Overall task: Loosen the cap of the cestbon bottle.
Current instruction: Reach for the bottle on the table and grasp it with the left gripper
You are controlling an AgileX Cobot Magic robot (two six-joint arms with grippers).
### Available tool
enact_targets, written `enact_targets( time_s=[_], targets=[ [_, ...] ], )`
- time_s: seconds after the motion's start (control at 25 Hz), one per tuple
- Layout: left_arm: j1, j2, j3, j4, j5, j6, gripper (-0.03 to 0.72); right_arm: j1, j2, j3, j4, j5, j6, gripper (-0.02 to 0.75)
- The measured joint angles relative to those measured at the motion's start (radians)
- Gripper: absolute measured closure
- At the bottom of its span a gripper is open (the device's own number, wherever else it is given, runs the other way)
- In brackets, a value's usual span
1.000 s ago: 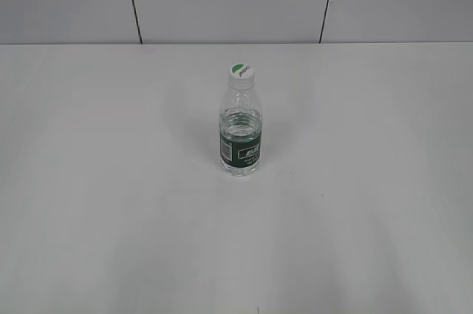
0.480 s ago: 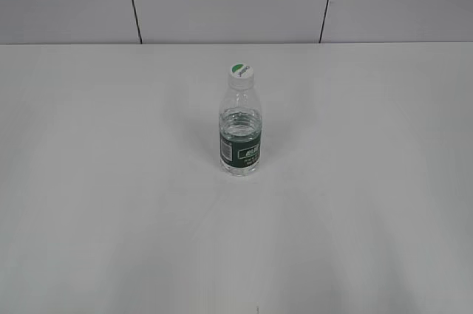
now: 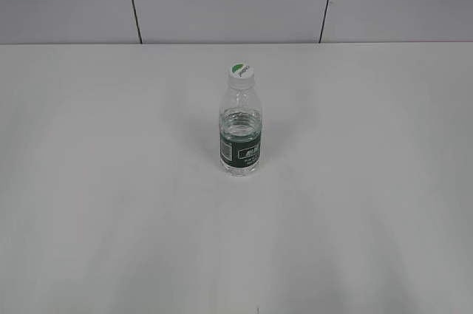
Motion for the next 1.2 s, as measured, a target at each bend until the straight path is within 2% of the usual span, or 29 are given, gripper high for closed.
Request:
enact_targets(
  time_s=[0.16,0.44,0.76,1.2],
  targets=[
    [0.0,0.0,-0.017,0.02,-0.082,0.0,0.196,0.0,0.0,0.0,0.0,0.0,0.0,0.157],
    [0.0,0.055,-0.009,0.101,-0.478,0.0,0.194,0.0,0.0,0.0,0.0,0.0,0.0,0.157],
    [0.0,0.344,0.081,0.114,-0.894,0.0,0.197,0.0,0.0,0.0,0.0,0.0,0.0,0.157],
    [0.0,0.881,0.09,0.131,-1.362,0.0,0.21,0.0,0.0,0.0,0.0,0.0,0.0,0.157]
  ],
)
